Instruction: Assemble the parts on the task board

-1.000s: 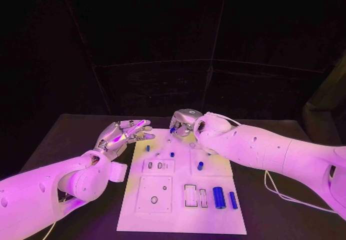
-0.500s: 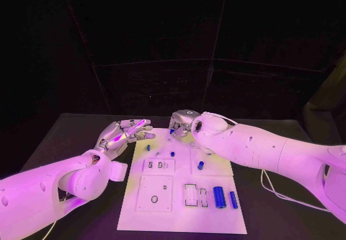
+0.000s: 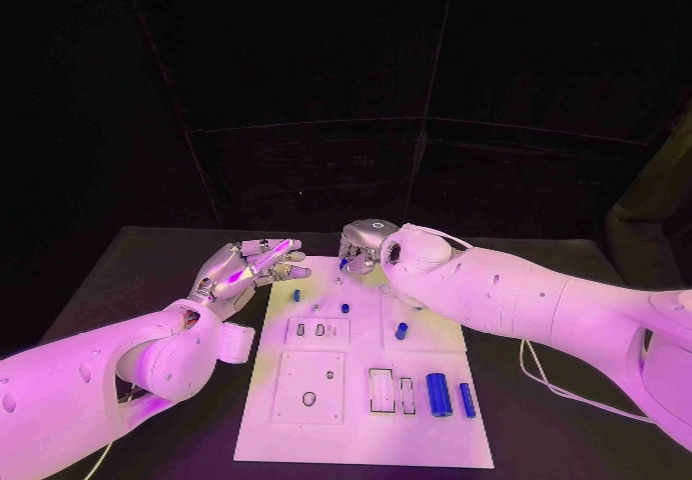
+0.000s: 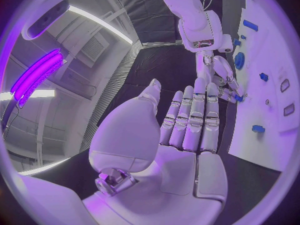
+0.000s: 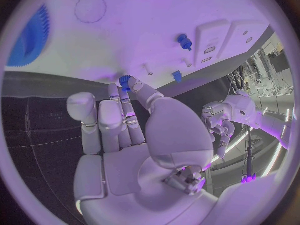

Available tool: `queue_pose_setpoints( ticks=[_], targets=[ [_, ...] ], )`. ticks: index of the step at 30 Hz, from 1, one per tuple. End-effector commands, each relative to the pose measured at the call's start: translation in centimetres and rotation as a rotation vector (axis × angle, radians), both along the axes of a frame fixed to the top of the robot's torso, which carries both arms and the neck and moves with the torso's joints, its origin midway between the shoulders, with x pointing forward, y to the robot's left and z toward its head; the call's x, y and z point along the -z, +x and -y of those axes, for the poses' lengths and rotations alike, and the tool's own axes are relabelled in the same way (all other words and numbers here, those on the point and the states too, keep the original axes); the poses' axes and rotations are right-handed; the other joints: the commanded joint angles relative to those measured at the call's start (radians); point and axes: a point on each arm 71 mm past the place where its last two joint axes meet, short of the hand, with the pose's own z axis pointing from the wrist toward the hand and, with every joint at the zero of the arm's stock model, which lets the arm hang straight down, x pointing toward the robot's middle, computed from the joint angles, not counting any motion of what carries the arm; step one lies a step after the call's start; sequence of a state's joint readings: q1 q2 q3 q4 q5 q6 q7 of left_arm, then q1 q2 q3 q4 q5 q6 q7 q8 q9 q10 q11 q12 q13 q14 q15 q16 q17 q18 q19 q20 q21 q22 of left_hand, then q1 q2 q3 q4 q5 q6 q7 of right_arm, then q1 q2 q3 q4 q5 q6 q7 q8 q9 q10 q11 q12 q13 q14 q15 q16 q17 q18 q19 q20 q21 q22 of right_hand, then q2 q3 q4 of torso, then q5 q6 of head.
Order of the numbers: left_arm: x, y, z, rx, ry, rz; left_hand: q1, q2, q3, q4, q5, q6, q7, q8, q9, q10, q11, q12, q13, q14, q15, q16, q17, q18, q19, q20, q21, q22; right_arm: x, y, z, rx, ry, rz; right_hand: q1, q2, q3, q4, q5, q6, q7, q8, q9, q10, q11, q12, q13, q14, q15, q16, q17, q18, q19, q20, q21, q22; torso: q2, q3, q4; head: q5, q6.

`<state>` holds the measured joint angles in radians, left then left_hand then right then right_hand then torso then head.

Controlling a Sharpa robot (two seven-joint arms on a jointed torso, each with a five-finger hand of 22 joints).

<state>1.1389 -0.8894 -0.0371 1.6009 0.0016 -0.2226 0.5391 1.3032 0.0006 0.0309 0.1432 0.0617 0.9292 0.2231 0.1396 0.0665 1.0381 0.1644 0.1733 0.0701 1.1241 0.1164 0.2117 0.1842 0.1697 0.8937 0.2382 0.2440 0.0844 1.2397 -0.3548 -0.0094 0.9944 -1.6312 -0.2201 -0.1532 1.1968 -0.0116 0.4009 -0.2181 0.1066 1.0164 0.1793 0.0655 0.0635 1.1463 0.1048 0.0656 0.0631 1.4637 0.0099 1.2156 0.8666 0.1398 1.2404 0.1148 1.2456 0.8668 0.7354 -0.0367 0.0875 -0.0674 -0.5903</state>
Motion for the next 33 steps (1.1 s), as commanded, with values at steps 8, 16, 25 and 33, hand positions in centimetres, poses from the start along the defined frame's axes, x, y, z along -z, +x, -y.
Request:
queue_pose_setpoints(
  ticks=[8, 16, 25, 33],
  targets=[
    [-0.1, 0.0, 0.0, 0.016, -0.007, 0.001, -0.001, 0.009, -0.001, -0.006, -0.005, -0.002, 0.006, -0.007, -0.001, 0.002, 0.006, -0.008, -0.002, 0.004, 0.004, -0.005, 0.002, 0.016, 0.005, 0.0, -0.006, -0.002, -0.6, -0.1, 0.2, -0.016, 0.048, 0.041, 0.008, -0.057, -0.146, 0.069, -0.019, -0.346, 0.01, -0.01, -0.007, -0.16, 0.012, 0.017, 0.003, -0.021, 0.015, -0.062, -0.107, 0.005, -0.053, 0.014, -0.049, -0.087, 0.0, 0.0013, -0.0002, 0.002, 0.001],
    [-0.1, 0.0, -0.4, 0.009, -0.003, 0.0, -0.001, 0.009, -0.001, -0.006, -0.005, -0.002, 0.006, -0.007, -0.001, 0.002, 0.006, -0.008, -0.002, 0.004, 0.004, -0.005, 0.002, 0.016, 0.005, 0.0, -0.006, -0.002, -1.4, -1.1, 3.7, 0.006, 0.184, 0.032, 0.043, -0.029, -0.154, 0.084, 0.039, -0.101, 0.007, 0.05, 0.019, -0.001, 0.0, 0.106, 0.026, 0.005, 0.007, -0.001, -0.02, -0.004, -0.015, 0.008, -0.01, -0.026, -0.001, 0.0015, -0.0111, 0.006, 0.003],
    [-0.1, -0.1, -0.9, -0.001, 0.003, -0.003, -0.001, 0.01, -0.001, -0.007, -0.005, -0.003, 0.006, -0.008, -0.001, 0.001, 0.006, -0.009, -0.002, 0.004, 0.004, -0.006, 0.002, 0.016, 0.006, 0.0, -0.007, -0.003, -1.2, -2.7, 10.9, 0.097, 0.279, -0.133, 0.015, -0.089, -0.288, 0.163, 0.074, -0.121, -0.033, 0.04, 0.007, 0.179, -0.051, 0.402, 0.237, 0.026, -0.036, 0.081, 0.104, -0.021, 0.037, -0.034, 0.046, 0.068, -0.004, 0.0061, -0.0303, 0.005, 0.007],
    [-0.1, -0.1, -0.9, 0.001, 0.002, -0.004, 0.0, 0.012, -0.001, -0.009, -0.005, -0.003, 0.006, -0.008, -0.001, 0.001, 0.006, -0.009, -0.002, 0.005, 0.004, -0.007, 0.003, 0.016, 0.006, 0.0, -0.007, -0.003, -0.5, -2.6, 14.0, 0.19, 0.235, -0.199, 0.097, -0.064, -0.413, 0.269, 0.109, -0.148, -0.023, 0.07, 0.006, 0.101, -0.039, 0.955, 0.829, 0.05, -0.023, 0.211, 0.333, -0.039, 0.079, -0.024, 0.11, 0.177, -0.003, 0.0072, -0.0308, -0.004, 0.009]
  ],
)
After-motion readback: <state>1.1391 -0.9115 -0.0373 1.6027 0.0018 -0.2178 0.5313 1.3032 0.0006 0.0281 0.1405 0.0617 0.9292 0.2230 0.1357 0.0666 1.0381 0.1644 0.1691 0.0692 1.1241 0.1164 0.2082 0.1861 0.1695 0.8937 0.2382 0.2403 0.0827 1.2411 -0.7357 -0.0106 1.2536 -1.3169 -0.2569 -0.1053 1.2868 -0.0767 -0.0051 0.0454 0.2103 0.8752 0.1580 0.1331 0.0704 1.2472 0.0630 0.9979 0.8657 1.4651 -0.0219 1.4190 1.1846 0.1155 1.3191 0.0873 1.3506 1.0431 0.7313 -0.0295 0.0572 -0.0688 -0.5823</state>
